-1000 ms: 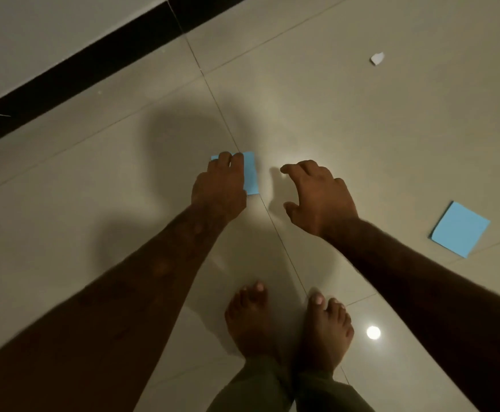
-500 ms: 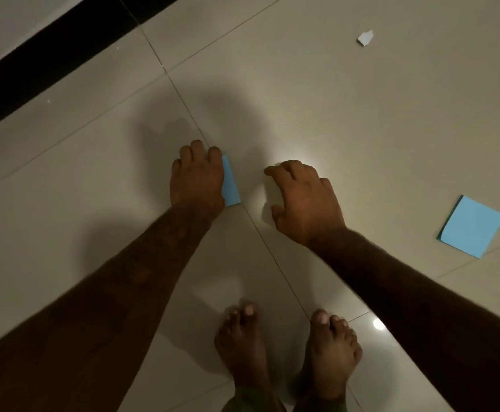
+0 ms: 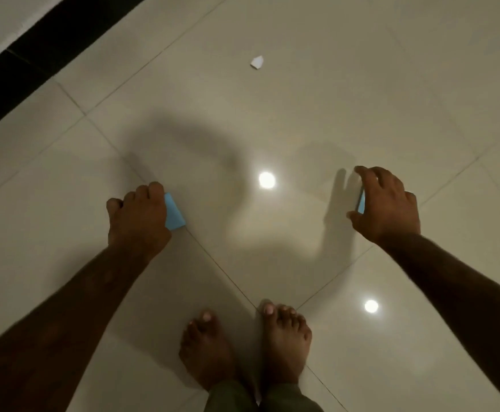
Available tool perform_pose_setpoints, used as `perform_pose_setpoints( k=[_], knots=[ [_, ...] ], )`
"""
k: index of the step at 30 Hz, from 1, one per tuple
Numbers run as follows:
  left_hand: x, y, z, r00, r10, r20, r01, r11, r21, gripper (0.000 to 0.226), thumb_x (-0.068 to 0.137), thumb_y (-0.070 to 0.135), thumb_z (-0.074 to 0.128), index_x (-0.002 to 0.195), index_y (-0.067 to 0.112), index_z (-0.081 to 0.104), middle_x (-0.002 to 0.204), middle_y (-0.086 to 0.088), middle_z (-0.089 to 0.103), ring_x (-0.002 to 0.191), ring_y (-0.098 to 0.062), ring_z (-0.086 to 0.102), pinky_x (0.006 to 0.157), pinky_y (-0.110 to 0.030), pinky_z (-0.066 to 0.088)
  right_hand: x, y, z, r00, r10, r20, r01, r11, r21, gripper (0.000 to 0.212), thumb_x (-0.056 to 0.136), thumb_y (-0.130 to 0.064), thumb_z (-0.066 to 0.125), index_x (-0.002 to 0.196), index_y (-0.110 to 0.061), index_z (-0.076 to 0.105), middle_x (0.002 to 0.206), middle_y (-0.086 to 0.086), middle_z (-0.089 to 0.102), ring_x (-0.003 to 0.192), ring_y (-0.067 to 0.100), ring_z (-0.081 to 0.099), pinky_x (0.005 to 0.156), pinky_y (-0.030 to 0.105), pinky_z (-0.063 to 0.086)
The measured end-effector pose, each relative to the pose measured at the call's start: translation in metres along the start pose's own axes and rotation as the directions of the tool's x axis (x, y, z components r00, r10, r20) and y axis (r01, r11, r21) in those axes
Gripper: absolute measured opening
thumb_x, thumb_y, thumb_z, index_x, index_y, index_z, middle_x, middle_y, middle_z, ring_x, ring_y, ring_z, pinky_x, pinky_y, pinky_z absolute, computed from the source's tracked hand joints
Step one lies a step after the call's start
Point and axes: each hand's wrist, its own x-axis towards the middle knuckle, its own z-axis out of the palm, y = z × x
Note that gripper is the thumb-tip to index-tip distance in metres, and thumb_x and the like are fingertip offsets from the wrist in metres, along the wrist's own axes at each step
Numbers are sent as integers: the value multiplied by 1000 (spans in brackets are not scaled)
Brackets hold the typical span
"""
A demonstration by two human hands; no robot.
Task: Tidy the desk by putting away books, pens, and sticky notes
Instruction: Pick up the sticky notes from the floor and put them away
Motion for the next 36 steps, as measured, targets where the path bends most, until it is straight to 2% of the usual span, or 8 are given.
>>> perform_pose_setpoints(
  k=[5,9,19,23,26,30,33,36],
  knots=[
    [2,31,-20,994,51,-100,-64,989,-132,47,69,10,67,110,8,43,102,-13,56,94,-36,56,84,-43,31,4,37,7,996,59,70,-62,997,35,99,72,-30,85,152,-23,27,150,9,36,137,32,36,103,52,39],
    [12,76,-30,988,109,-114,-131,967,-216,40,72,8,63,107,11,42,102,-10,56,94,-34,57,87,-43,32,6,48,19,994,58,98,-64,996,64,95,74,-27,83,151,-20,28,147,10,39,133,33,40,101,51,41],
    [24,163,-33,958,276,-76,-286,925,-250,42,73,7,61,110,11,42,109,-8,56,101,-34,57,88,-42,33,14,56,37,998,51,-21,-49,995,84,93,65,-18,88,143,-18,39,142,10,40,129,33,44,91,49,48],
    [26,174,-34,952,301,-55,-305,918,-251,42,74,8,62,111,13,41,109,-7,55,102,-32,56,85,-39,28,20,59,41,997,63,-50,-61,997,46,88,60,-19,87,136,-14,44,127,14,47,115,34,49,88,47,47],
    [26,176,-34,949,313,-41,-313,916,-251,41,74,7,60,110,13,41,108,-6,55,102,-32,56,84,-38,28,24,62,38,994,104,-35,-104,995,8,81,59,-22,87,128,-10,46,121,15,45,105,34,52,86,46,46],
    [16,172,-41,951,309,-8,-298,912,-283,41,75,7,60,111,14,40,111,-5,55,104,-31,56,87,-39,29,11,60,27,993,107,-46,-108,994,-27,63,65,-16,81,120,-11,51,113,14,51,97,34,55,85,46,41],
    [-9,164,-59,953,302,15,-282,904,-321,42,77,9,60,114,14,41,113,-5,56,106,-30,56,89,-39,30,-12,54,6,995,85,-45,-88,995,-55,36,77,-14,71,111,-18,59,99,6,60,90,30,58,86,42,34],
    [-43,155,-89,955,293,47,-255,891,-376,41,80,10,60,116,15,42,114,-4,55,107,-29,55,92,-38,33,-41,44,-27,997,78,-17,-77,994,77,26,88,-14,64,114,-20,66,101,7,58,87,30,59,75,36,39]
  ],
)
